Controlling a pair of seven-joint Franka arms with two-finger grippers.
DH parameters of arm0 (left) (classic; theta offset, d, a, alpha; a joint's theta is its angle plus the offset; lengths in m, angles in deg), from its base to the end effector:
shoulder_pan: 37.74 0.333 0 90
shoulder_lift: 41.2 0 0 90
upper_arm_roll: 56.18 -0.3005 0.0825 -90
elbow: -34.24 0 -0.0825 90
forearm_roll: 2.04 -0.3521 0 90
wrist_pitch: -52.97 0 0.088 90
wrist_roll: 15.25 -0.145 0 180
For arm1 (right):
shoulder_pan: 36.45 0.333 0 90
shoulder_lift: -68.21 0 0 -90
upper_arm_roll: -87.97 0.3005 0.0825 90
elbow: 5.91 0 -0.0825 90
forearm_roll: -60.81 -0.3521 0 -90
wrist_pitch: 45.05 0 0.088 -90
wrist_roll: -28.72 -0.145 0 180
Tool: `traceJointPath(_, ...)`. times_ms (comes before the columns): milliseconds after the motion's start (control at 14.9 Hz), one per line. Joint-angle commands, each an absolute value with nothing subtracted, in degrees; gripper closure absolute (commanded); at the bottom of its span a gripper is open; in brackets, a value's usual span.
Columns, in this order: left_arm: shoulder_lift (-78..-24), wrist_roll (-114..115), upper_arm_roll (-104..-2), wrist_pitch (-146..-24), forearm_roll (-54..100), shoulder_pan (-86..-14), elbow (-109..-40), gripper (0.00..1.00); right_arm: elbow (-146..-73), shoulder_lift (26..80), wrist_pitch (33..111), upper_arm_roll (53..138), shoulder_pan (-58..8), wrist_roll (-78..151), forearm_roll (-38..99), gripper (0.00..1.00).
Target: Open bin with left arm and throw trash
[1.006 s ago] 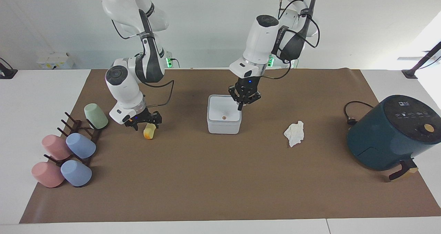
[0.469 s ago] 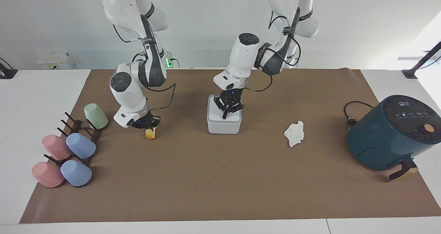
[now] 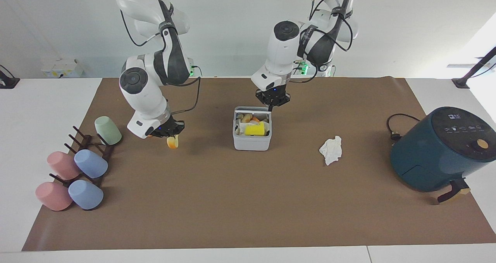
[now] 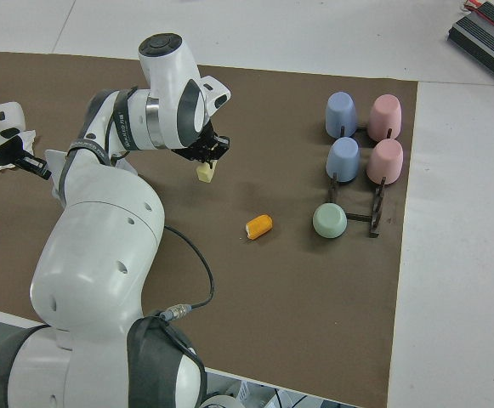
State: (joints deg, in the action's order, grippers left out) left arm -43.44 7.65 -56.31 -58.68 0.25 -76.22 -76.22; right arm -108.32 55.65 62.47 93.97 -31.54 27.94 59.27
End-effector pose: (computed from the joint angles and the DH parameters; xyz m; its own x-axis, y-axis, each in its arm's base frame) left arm 0.4180 -0.3359 0.4238 0.9672 -0.2521 -0.0314 -0.2513 -0.9675 0.0266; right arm 0.5579 0.1081 0.3801 0.9775 0.1668 -0.1294 0.1622 -0.9857 -0.0453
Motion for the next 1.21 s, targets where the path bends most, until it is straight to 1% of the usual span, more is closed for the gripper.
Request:
traceJointPath(0, -39.27, 4.27, -56.53, -54.01, 1.22, -71.68, -78.61, 1.0, -100.59, 54.23, 56.04, 96.49, -30.39, 20.68, 54.25, 1.0)
traceJointPath(67, -37.96, 5.57, -56.53, -53.47, 1.22, -69.75, -79.22, 1.0, -99.26, 54.32, 55.33, 96.58, -28.3, 15.16, 52.04, 1.0)
traceJointPath(201, -35.93, 4.36, -56.53, -52.94, 1.22, -65.36, -80.1, 1.0, -98.55, 54.32, 57.16, 96.59, -23.38, 2.07, 49.14, 1.0)
traceJointPath(335, -35.75, 3.65, -56.62, -52.94, 1.22, -60.79, -79.84, 1.0, -99.33, 54.23, 63.38, 96.59, -17.24, -8.32, 46.75, 1.0)
traceJointPath(469, -35.14, -0.89, -56.7, -52.85, 1.22, -56.22, -79.58, 0.47, -101.78, 54.93, 67.35, 96.59, -13.18, -14.15, 46.75, 1.0)
traceJointPath(536, -35.13, -4.49, -56.71, -52.94, 1.22, -53.85, -79.32, 0.24, -103.28, 55.54, 67.97, 96.59, -11.68, -14.95, 46.66, 1.0)
traceJointPath(603, -35.13, -7.83, -56.71, -52.85, 1.13, -51.47, -78.36, 0.12, -105.82, 56.68, 69.11, 96.59, -10.53, -15.22, 46.66, 1.0)
traceJointPath(670, -35.31, -10.21, -56.71, -52.85, 0.95, -49.97, -77.48, 0.04, -108.8, 57.74, 71.3, 96.59, -9.91, -15.22, 46.66, 1.0)
traceJointPath(804, -35.57, -12.43, -56.71, -51.98, 0.6, -47.42, -75.11, 0.0, -115.13, 59.94, 76.57, 96.59, -7.89, -15.31, 46.57, 1.0)
traceJointPath(872, -35.57, -12.96, -56.71, -50.75, 0.6, -46.1, -73.61, 0.0, -116.03, 60.21, 77.2, 96.59, -7.89, -15.22, 46.57, 1.0)
traceJointPath(939, -35.66, -13.48, -56.71, -49.87, 0.6, -44.26, -72.29, 0.0, -115.95, 60.3, 76.95, 96.59, -8.15, -15.22, 46.57, 0.96)
traceJointPath(1006, -35.92, -14.8, -56.71, -48.56, 0.6, -42.94, -70.45, 0.0, -115.95, 60.21, 77.03, 96.59, -8.24, -15.31, 46.57, 0.63)
traceJointPath(1073, -36.27, -16.37, -56.71, -46.46, 0.51, -42.31, -68.09, 0.0, -115.86, 60.21, 77.29, 96.59, -8.41, -15.22, 46.57, 0.58)
traceJointPath(1140, -37.58, -17.43, -56.71, -44.43, 0.51, -41.61, -65.54, 0.0, -115.78, 60.03, 77.99, 96.59, -8.59, -15.14, 46.57, 0.36)
